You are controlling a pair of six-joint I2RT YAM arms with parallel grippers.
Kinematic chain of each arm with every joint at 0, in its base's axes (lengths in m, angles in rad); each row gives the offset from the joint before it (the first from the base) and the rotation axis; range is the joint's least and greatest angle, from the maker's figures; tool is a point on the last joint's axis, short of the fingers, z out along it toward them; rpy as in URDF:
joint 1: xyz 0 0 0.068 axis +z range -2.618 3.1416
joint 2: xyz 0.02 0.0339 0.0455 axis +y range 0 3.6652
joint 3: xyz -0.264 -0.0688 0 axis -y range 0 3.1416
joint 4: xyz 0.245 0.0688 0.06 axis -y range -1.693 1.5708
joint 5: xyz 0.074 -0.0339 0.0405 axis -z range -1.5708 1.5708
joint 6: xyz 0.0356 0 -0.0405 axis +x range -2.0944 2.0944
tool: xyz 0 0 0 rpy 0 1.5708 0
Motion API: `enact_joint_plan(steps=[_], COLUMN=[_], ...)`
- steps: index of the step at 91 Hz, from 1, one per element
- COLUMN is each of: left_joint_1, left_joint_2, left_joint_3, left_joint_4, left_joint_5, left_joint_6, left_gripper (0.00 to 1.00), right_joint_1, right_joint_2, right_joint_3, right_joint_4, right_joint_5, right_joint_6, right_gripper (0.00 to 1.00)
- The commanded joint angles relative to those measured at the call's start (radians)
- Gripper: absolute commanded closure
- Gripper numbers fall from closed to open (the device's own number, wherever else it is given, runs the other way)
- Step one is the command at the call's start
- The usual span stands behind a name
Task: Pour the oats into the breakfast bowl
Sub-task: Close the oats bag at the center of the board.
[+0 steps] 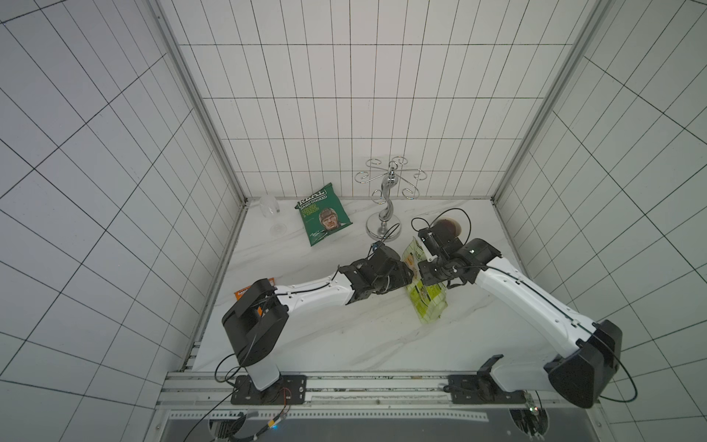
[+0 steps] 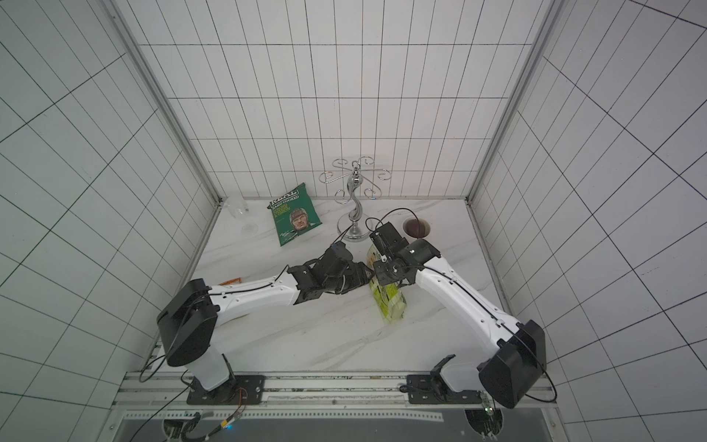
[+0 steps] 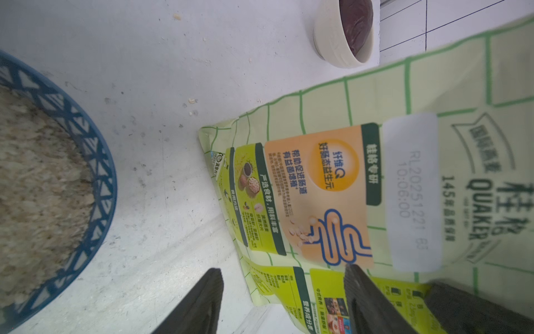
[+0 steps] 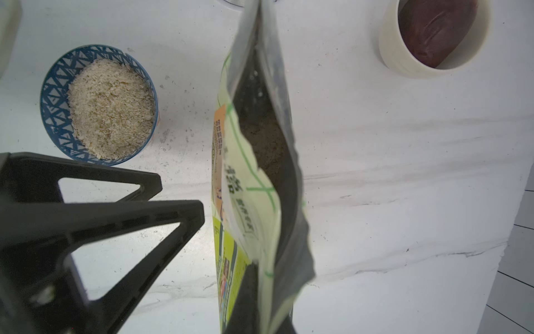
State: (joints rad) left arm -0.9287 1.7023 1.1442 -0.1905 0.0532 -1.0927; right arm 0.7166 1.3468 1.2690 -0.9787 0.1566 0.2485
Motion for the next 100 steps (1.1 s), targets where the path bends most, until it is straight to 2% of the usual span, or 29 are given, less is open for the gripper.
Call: enact_joint_plan(steps=[1,4,10,14,20,25,29,32,36,62,65,73,84,91,94,96,100], left_joint_1=[-0.007,-0.008,-0.008,-0.010,-0.011,-0.013,-0.014,-0.015,-0.014,-0.019,-0.019,-0.021,-0.022,-0.022,-0.022,-0.022,-0.022], left_joint_2=[0.021,0.021,0.023,0.026,0.027,0.029,0.031,0.032,0.032,0.021,0.020,0.016,0.022,0.026,0.028,0.028,0.028], left_joint_3=[0.023,0.021,0.022,0.021,0.021,0.021,0.023,0.023,0.024,0.012,0.007,0.002,0.002,0.002,0.002,0.002,0.000], left_joint_4=[0.027,0.030,0.036,0.038,0.042,0.043,0.044,0.044,0.045,0.050,0.057,0.065,0.069,0.073,0.074,0.074,0.075], left_joint_5=[0.003,0.004,0.010,0.014,0.018,0.019,0.020,0.020,0.021,0.010,0.011,0.014,0.014,0.020,0.021,0.022,0.022], left_joint_6=[0.011,0.011,0.013,0.014,0.012,0.010,0.010,0.010,0.010,0.005,0.005,0.007,0.005,0.006,0.005,0.006,0.005], left_gripper=[0.32,0.32,0.32,0.32,0.32,0.32,0.32,0.32,0.32,0.32,0.32,0.32,0.32,0.32,0.32,0.32,0.32], right_joint_1=[-0.016,-0.019,-0.029,-0.034,-0.041,-0.049,-0.054,-0.057,-0.062,-0.087,-0.095,-0.105,-0.114,-0.120,-0.124,-0.126,-0.127], right_joint_2=[-0.043,-0.039,-0.025,-0.014,0.000,0.011,0.018,0.024,0.026,-0.005,0.002,0.025,0.046,0.053,0.057,0.059,0.060], right_joint_3=[0.008,0.007,0.005,0.008,0.011,0.018,0.026,0.030,0.037,0.015,0.015,0.015,0.022,0.029,0.035,0.038,0.041], right_joint_4=[0.048,0.047,0.052,0.057,0.071,0.079,0.079,0.081,0.081,0.112,0.114,0.134,0.165,0.180,0.182,0.181,0.183], right_joint_5=[0.031,0.029,0.022,0.018,0.008,-0.004,-0.015,-0.023,-0.032,-0.067,-0.078,-0.104,-0.130,-0.141,-0.146,-0.152,-0.156], right_joint_6=[0.016,0.017,0.013,0.009,0.003,-0.003,-0.005,-0.007,-0.008,0.009,0.006,-0.004,-0.014,-0.020,-0.021,-0.021,-0.017], right_gripper=[1.00,0.99,0.80,0.71,0.68,0.71,0.76,0.83,1.00,1.00,0.90,0.77,0.75,0.79,0.87,0.99,1.00])
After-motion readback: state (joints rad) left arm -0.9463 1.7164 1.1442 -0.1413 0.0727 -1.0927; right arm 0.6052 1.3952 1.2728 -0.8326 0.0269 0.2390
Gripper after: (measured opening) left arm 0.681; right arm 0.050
